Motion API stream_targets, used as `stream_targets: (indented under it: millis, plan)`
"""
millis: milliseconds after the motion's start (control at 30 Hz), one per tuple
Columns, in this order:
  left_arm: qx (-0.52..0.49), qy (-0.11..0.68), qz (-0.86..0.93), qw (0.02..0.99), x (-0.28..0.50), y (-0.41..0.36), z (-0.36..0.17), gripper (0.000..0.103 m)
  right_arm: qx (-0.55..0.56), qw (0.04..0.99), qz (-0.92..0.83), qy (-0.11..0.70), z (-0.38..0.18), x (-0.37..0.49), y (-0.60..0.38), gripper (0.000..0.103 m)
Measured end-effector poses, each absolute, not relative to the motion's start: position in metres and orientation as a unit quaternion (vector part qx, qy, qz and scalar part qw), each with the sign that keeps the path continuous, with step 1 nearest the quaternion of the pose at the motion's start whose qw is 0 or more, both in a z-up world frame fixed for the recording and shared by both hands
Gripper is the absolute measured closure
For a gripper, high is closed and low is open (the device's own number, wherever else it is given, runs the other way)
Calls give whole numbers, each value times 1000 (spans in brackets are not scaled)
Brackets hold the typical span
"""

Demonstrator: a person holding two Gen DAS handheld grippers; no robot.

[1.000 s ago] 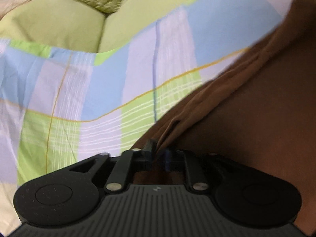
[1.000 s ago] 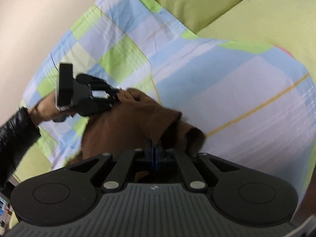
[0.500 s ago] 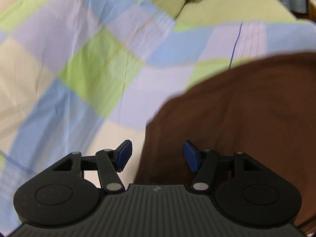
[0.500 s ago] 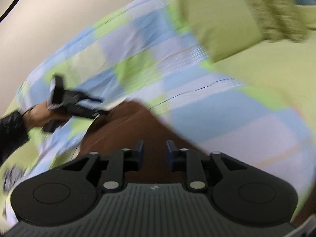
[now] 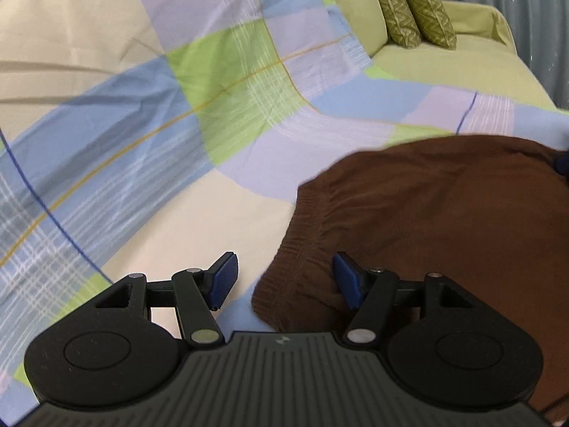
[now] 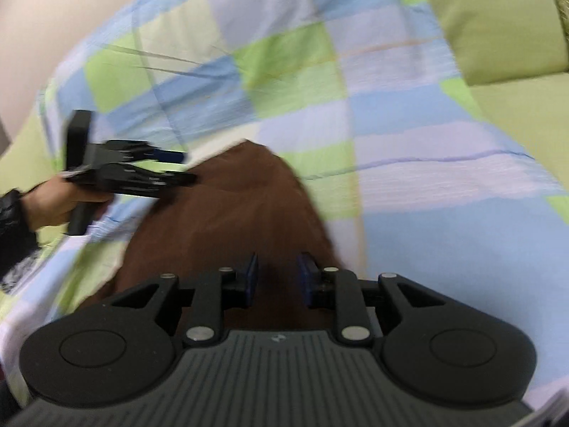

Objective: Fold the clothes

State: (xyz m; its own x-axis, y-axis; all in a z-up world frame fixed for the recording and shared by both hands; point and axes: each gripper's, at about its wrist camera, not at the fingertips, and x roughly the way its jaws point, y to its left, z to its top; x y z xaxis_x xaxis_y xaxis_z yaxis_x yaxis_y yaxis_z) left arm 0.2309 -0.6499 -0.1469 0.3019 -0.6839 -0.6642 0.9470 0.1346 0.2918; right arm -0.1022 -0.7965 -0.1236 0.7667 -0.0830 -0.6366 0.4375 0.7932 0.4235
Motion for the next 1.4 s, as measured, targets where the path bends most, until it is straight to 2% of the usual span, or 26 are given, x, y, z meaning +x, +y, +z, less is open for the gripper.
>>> stream_targets:
  millis: [33,100,300,500,667,800,933,1100,1300,1367,1400]
  plan:
    - [343,189,-555,734,228,-648,-145,40,289,892,-154,311,-125,-105,-798,92]
    - [343,178,-543,746,219,-640,-134,40,298,888,-170,308,-120,-117,-800,92]
    - [357,123,-562,736,154,-579,-100,39,260,907,-162,288,-77,-159,-774,75]
    - [384,94,-600,695,48,-514,-100,38,275,903,-145,297,-57,-202,-734,73]
    - [317,130,-593,728,17,-512,-109,38,287,900,-123,303,-56,-212,-697,73]
    - [360,175,-571,717,15,-522,-139,38,283,899,-111,314,-61,-210,-681,73]
    - [359,186,-565,719,9,-501,-138,40,251,895,-117,348,-70,-199,-675,75]
    - [368,130,-583,712,-22,-467,-116,39,215,902,-112,358,-61,-209,-675,74]
    - [482,-40,-633,605,-101,-443,-130,38,100,927,-35,360,-37,-228,-659,72]
    - [498,-63,-644,577,-118,-450,-136,40,81,922,-30,376,-40,-229,-652,68]
    - [495,-58,-651,573,-120,-453,-135,48,75,921,-30,382,-41,-230,-649,68]
